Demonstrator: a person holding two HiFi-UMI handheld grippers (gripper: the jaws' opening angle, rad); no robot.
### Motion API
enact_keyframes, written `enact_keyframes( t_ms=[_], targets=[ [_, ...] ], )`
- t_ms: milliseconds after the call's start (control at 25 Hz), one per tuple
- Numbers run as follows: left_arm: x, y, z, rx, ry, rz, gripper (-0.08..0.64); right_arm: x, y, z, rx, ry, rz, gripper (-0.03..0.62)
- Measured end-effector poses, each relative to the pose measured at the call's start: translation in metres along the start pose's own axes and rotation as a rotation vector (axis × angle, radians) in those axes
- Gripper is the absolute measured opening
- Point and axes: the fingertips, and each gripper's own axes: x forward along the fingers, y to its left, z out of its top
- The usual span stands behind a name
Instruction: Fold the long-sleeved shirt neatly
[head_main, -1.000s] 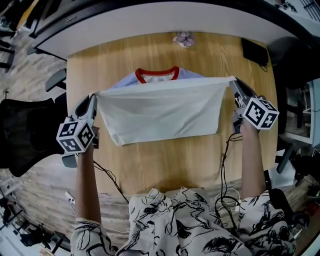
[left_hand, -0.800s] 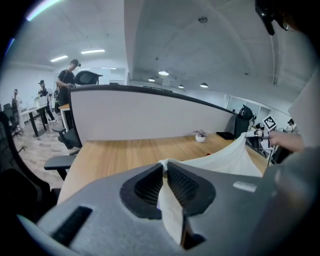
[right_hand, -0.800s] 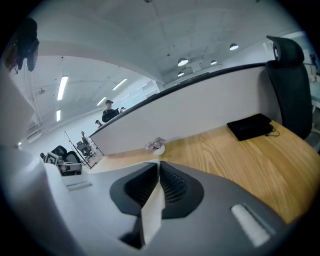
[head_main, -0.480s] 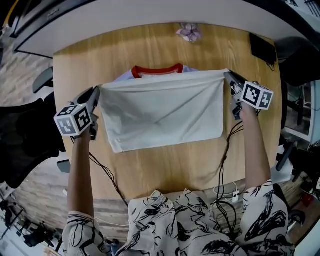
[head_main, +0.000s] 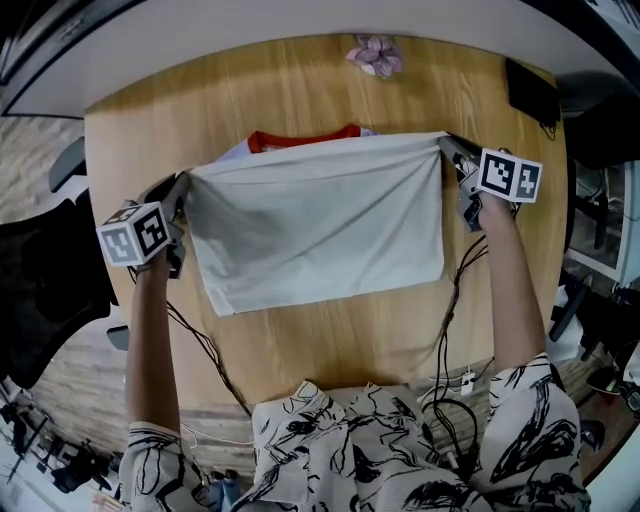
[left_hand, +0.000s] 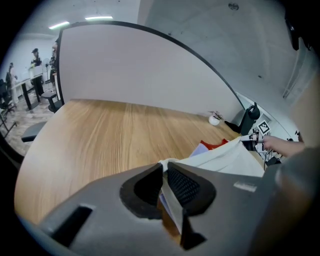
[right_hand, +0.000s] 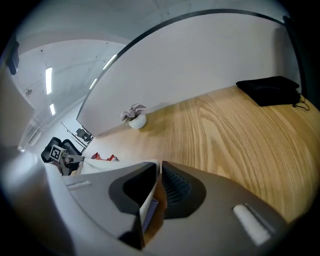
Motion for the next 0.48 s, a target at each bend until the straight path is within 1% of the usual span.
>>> enact_keyframes(
  t_ms=[80,160,200,280,360,480],
  targets=[
    [0.002,-0.001,-0.001,0.007,0.001,-0.009,0.038,0.001,-0.003,-0.002,-0.008,0.013,0.000,0.055],
    [0.002,-0.003,0.002,0.010,-0.010,-0.042,0.048,0.001,-0.004,-0.002,-0.009,0.020,0.014,0.080],
    [0.002,-0.005,0.005,0.002,-0.027,-0.067,0.074,0.000,-0.003,0.000,-0.004,0.018,0.037,0.111],
    [-0.004,-0.004,0.013,-0.015,-0.080,-0.103,0.197,-0.004,0.000,0.006,0.022,-0.006,0.110,0.223],
    [-0.013,0.000,0.023,0.003,-0.140,-0.102,0.209,-0.012,0.002,0.015,0.033,-0.049,0.158,0.252],
    [-0.024,0.003,0.036,0.050,-0.201,-0.096,0.216,-0.022,0.003,0.023,0.002,-0.075,0.187,0.297]
  ],
)
